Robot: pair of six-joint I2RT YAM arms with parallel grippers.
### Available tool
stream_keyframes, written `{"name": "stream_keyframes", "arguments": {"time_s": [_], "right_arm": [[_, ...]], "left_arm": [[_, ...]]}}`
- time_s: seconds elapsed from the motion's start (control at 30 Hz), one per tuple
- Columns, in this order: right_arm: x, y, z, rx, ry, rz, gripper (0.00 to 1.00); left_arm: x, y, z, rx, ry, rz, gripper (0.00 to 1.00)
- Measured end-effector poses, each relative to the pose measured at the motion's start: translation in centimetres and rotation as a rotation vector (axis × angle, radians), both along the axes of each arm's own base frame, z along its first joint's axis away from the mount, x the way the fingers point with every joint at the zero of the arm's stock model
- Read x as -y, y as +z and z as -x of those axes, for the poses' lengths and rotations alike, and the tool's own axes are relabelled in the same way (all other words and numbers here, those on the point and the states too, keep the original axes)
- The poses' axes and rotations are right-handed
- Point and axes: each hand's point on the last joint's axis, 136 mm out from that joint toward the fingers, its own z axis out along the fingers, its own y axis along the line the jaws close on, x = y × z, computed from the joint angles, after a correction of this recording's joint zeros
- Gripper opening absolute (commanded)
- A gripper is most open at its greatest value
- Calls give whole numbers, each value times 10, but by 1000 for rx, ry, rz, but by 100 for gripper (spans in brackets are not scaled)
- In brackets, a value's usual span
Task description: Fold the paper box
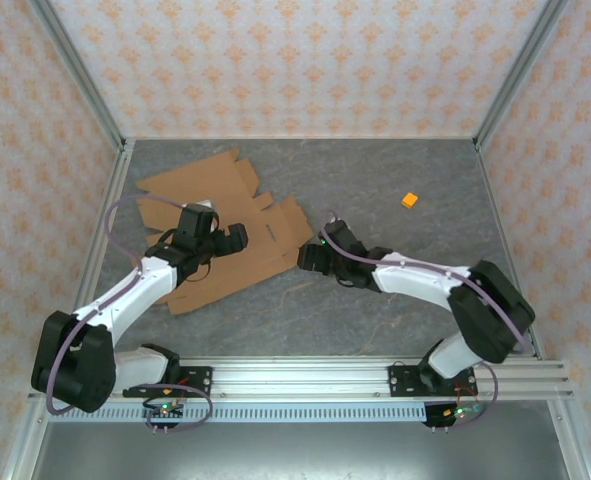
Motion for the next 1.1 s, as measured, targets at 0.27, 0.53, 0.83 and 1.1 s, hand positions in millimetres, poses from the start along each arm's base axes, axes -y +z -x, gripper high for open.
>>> {"name": "stream_keyframes", "arguments": {"time_s": [0.27, 0.53, 0.83, 1.1], "right_arm": [[-20, -31, -17, -42, -58, -83, 49], [-48, -37, -33, -38, -36, -193, 6], [-5, -6, -82, -40, 4, -192, 2], [56, 29, -104, -91, 78, -179, 3]], "left_arm": [[-3, -2, 7, -14, -4, -11, 94], [-4, 0, 16, -25, 1, -4, 92], [50, -3, 41, -28, -189, -68, 91], [119, -11, 25, 11, -491, -387, 86]]}}
